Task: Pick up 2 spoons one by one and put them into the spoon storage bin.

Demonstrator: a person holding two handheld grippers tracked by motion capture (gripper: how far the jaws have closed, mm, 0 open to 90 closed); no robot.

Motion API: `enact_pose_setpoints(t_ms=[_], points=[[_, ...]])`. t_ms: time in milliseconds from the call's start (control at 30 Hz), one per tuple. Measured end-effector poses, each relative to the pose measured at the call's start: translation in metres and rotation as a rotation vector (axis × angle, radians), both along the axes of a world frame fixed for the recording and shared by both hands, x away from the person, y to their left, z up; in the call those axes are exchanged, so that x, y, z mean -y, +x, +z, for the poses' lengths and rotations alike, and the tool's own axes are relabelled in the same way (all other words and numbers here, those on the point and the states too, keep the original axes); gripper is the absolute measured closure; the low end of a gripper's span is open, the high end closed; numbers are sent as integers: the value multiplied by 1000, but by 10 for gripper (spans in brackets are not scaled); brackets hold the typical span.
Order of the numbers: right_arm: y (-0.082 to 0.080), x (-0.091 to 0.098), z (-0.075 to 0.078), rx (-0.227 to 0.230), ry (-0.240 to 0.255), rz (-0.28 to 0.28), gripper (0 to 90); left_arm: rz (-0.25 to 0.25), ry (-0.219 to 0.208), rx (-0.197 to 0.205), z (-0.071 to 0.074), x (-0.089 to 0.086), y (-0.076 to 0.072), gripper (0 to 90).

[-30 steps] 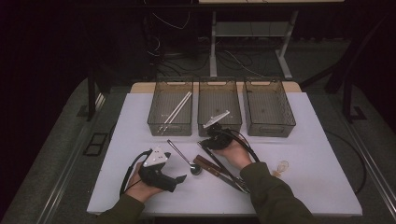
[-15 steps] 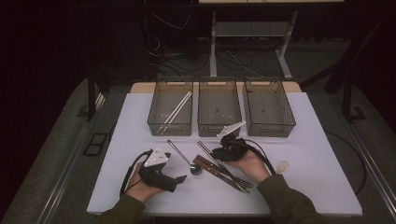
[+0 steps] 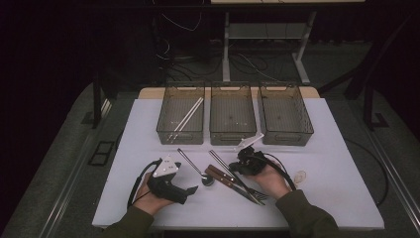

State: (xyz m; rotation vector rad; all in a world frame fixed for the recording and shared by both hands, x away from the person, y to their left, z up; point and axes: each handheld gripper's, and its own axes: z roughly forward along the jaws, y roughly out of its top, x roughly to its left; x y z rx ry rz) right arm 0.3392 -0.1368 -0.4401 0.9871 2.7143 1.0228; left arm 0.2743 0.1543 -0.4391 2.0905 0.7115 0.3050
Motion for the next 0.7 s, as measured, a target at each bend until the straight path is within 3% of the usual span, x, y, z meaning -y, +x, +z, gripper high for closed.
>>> enact_pose_setpoints(t_ms=[500,700], points=[[2,-11,-3,-3,2,28,900,7,-13,-2,0,1,0,0],[1,-16,-3,0,4,56,900,-4,3,0,0,0,0,0]])
